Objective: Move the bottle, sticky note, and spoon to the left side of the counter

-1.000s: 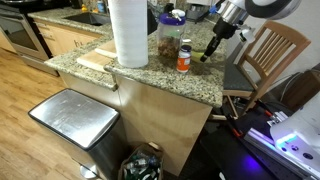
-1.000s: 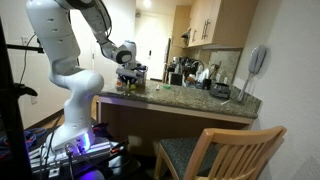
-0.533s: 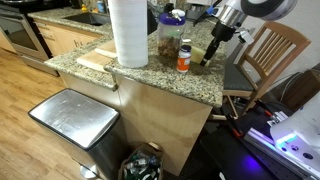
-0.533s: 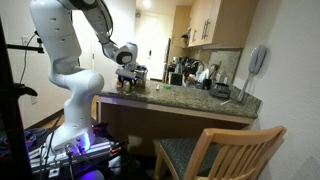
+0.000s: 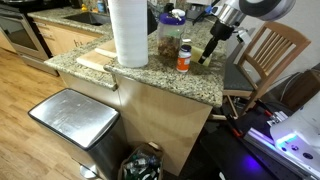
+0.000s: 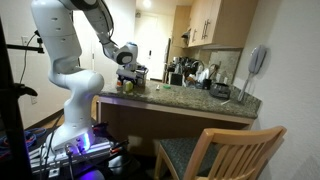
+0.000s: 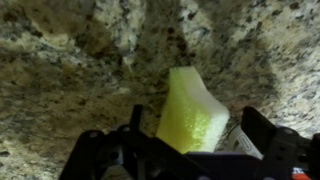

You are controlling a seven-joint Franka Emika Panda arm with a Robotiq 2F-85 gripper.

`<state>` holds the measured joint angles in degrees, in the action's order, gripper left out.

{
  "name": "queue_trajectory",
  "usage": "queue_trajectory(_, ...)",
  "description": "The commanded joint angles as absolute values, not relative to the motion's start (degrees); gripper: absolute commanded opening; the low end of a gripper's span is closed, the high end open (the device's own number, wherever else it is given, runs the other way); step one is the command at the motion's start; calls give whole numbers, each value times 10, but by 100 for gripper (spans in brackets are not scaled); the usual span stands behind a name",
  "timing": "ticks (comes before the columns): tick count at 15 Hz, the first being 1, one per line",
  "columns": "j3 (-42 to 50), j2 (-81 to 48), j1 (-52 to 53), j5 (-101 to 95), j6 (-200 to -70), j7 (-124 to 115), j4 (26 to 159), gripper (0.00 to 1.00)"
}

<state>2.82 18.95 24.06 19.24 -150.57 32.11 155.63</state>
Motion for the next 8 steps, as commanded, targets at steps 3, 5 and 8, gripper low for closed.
queue_trajectory(3,50,368,180,140,-1390,333,1578,100)
queue_trajectory(5,69,433,164,126,-1334,330,1561,100)
queue_trajectory(8,67,459,127,92,-1379,297,1548,100)
